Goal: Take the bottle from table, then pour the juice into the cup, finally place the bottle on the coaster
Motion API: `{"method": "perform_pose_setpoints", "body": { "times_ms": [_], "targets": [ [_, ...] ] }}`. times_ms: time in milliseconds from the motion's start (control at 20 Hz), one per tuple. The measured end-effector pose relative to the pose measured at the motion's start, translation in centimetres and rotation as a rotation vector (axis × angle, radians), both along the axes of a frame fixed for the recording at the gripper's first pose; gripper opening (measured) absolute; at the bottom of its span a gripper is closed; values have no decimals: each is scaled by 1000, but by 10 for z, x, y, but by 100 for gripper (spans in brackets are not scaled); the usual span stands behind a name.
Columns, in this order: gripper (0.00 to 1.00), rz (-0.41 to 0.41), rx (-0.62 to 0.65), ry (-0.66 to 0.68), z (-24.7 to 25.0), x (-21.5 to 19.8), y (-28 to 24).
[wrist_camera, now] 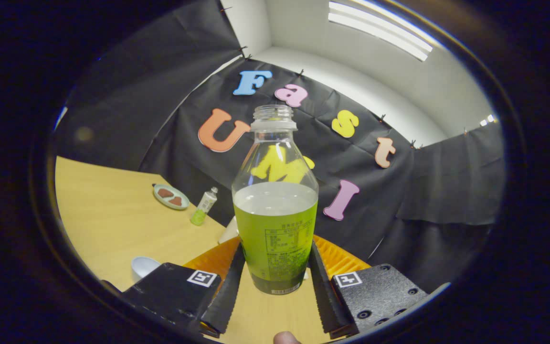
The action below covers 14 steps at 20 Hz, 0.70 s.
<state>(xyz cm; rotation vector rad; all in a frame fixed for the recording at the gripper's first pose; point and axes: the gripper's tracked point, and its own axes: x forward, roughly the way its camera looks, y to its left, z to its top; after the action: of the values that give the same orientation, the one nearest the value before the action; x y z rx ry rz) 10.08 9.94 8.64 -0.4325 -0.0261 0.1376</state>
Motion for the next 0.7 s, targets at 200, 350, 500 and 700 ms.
{"method": "perform_pose_setpoints", "body": {
  "times_ms": [200,350,500,700],
  "targets": [
    [75,71,173,26,10,10,9],
    [74,96,264,80,12,26,11],
    [74,118,342,137,6,45,19],
    [74,141,371,198,-16,69,41]
  ]
}}
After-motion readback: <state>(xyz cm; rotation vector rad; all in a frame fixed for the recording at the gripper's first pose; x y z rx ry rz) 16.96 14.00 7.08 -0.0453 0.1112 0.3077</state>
